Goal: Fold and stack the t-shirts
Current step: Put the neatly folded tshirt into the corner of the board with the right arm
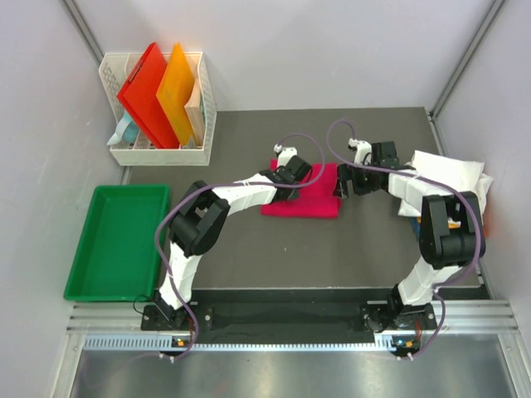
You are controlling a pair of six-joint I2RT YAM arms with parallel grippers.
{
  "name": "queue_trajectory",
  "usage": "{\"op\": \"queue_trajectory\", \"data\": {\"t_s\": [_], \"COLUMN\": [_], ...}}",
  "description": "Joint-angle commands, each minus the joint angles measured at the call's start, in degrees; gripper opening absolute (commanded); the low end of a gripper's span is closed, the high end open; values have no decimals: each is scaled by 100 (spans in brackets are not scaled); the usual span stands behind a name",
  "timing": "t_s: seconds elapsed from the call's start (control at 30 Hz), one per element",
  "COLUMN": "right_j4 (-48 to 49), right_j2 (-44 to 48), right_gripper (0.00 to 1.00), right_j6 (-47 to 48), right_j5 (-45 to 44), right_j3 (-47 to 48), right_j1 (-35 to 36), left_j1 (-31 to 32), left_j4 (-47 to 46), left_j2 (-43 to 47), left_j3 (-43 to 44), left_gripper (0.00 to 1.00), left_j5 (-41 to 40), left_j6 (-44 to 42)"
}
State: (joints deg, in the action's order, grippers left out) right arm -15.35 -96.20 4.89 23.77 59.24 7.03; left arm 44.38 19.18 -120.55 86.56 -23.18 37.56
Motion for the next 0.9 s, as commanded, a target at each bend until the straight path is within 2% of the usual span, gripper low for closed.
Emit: {"op": "queue_trajectory", "data": {"t_s": [0.0, 0.53, 0.87], "right_j4": [428, 489, 332], "right_j2": [-205, -671, -1233], "right_gripper": [88, 87, 84], "right_j6": [-321, -743, -1147], "right_j5": [-461, -180, -74], "right_j3": [263, 26, 289], "right_j1": [202, 528, 528], "left_j1": [-26, -26, -26], "left_j4": [-81, -55, -28], "left_j2": [-144, -21, 76], "left_j3": [-140, -254, -386], "left_gripper": [12, 12, 11], "left_j5": [120, 200, 182], "left_j6": [15, 58, 120]}}
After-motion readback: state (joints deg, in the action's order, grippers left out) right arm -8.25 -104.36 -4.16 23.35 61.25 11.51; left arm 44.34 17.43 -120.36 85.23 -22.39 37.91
